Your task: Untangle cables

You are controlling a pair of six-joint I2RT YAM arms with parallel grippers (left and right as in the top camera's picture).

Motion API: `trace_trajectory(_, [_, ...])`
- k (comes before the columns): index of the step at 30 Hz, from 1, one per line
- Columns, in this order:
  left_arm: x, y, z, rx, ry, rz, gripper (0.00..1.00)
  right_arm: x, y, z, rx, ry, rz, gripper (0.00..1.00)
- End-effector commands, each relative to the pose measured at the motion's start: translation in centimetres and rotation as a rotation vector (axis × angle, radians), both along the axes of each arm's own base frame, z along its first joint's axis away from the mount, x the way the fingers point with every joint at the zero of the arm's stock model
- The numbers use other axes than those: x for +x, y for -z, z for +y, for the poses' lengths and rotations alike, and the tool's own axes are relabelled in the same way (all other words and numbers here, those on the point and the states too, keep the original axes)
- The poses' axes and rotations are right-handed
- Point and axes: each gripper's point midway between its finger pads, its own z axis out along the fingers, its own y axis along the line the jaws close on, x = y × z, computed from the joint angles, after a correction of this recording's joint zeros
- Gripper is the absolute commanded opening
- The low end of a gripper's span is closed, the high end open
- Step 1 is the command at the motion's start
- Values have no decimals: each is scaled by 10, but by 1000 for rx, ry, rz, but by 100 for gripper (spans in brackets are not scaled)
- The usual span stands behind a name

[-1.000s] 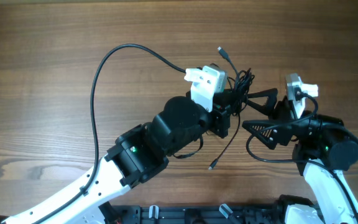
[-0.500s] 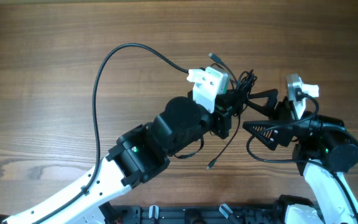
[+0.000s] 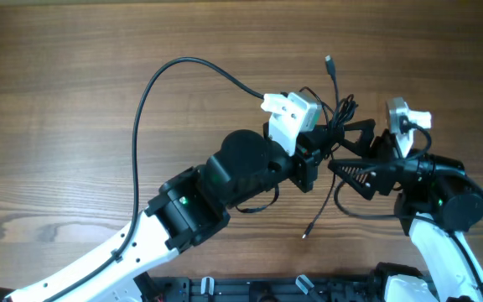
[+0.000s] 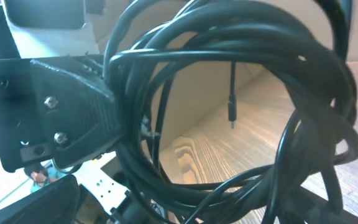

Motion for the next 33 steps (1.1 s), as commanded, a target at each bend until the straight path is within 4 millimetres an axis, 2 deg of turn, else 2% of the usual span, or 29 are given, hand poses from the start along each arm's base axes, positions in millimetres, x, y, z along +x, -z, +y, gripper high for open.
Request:
trace_trajectory(1, [8, -2, 6, 10, -66, -18, 4, -6, -10, 1, 2, -4, -44, 100])
trace_trajectory(7, [29, 1, 23, 36, -223, -29, 4, -6, -9, 1, -1, -8, -41, 99])
trace_trajectory(12, [34, 1, 28, 43, -263, -34, 4, -6, -9, 2, -3, -9, -41, 98])
trace_trajectory(15, [43, -2, 39, 46, -345, -48, 4, -6, -10, 1, 4, -5, -33, 97])
trace_trajectory(18, [49, -17, 61, 20, -430, -73, 4, 3, -21, -3, 86, 38, 27, 99])
trace_trajectory(22, [62, -24, 89, 16, -497, -75, 4, 7, -29, -4, 86, 37, 26, 99])
trace_trajectory(24, [68, -25, 104, 23, -529, -70, 4, 13, -39, -4, 83, 32, 50, 100])
trace_trajectory(27, [72, -23, 113, 32, -537, -60, 4, 22, -52, -5, 69, 18, 99, 99])
trace_trajectory(30, [74, -19, 116, 34, -550, -42, 4, 37, -62, -8, 77, 32, 169, 100])
trace_trajectory(33, [74, -19, 116, 8, -556, -16, 4, 61, -75, -14, 98, 96, 216, 100])
